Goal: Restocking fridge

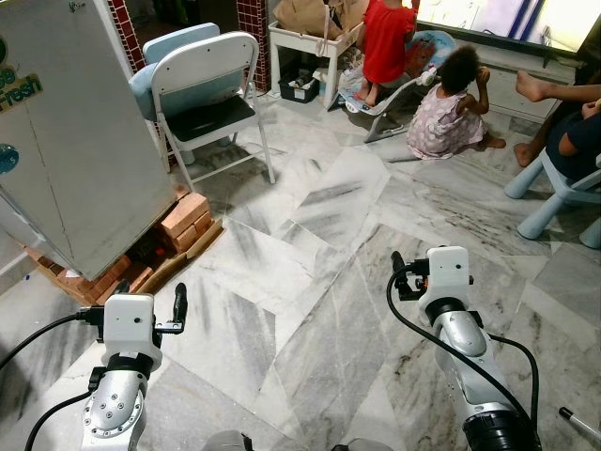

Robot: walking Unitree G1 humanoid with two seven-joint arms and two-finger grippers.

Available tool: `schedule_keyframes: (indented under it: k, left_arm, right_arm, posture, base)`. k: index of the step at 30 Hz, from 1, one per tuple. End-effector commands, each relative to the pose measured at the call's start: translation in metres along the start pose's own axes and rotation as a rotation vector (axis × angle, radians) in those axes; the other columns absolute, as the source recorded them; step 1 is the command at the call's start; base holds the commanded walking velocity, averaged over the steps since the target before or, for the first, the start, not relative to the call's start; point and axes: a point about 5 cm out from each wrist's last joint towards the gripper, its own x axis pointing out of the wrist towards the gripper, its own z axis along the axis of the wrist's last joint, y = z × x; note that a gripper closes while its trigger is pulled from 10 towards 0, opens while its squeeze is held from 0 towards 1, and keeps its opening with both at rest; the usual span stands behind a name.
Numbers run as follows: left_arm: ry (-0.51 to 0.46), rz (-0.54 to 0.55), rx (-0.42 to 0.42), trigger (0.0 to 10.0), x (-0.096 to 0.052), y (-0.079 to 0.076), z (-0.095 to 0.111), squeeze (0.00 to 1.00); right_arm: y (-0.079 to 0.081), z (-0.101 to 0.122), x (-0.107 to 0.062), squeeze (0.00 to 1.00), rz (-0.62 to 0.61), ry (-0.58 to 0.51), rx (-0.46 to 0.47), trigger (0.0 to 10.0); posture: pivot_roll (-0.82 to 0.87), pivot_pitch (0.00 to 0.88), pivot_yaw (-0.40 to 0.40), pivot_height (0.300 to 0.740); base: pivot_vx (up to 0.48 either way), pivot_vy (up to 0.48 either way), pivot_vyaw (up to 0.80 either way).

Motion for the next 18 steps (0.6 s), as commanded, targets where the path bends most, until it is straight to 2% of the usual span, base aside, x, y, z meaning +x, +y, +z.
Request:
schedule_keyframes:
  k: [1,8,10,12,18]
  left_arm:
    - [-0.109,0.256,-0.118,10.0,-0.005,0.021,0.077,0.00]
    - [-0.109,0.256,-0.118,10.0,-0.005,0.021,0.077,0.00]
    - [-0.092,0.276,-0.093,10.0,-0.015,0.020,0.058,0.00]
    - [-0.086,0.288,-0.066,10.0,-0.017,0.021,0.051,0.00]
    - [-0.103,0.280,-0.042,10.0,-0.015,0.025,0.054,0.00]
  right_arm:
    - [0.063,0.090,0.031,0.00,0.328,-0.167,0.124,10.0]
    - [0.063,0.090,0.031,0.00,0.328,-0.167,0.124,10.0]
    - [0.049,0.083,0.031,0.00,0.327,-0.153,0.114,10.0]
    - [0.044,0.080,0.033,0.00,0.322,-0.146,0.109,10.0]
    - [0.053,0.089,0.035,0.00,0.371,-0.179,0.098,10.0]
  posture:
    - [0.19,0.000,-0.122,0.740]
    - [0.19,0.000,-0.122,0.740]
    - [0.19,0.000,-0.126,0.740]
    - [0.19,0.000,-0.126,0.740]
    - [0.17,0.000,-0.111,0.740]
  base:
    - [0.000,0.000,0.00]
    - [0.000,0.000,0.00]
    - [0.000,0.000,0.00]
    - [0.000,0.000,0.00]
    - [0.000,0.000,0.00]
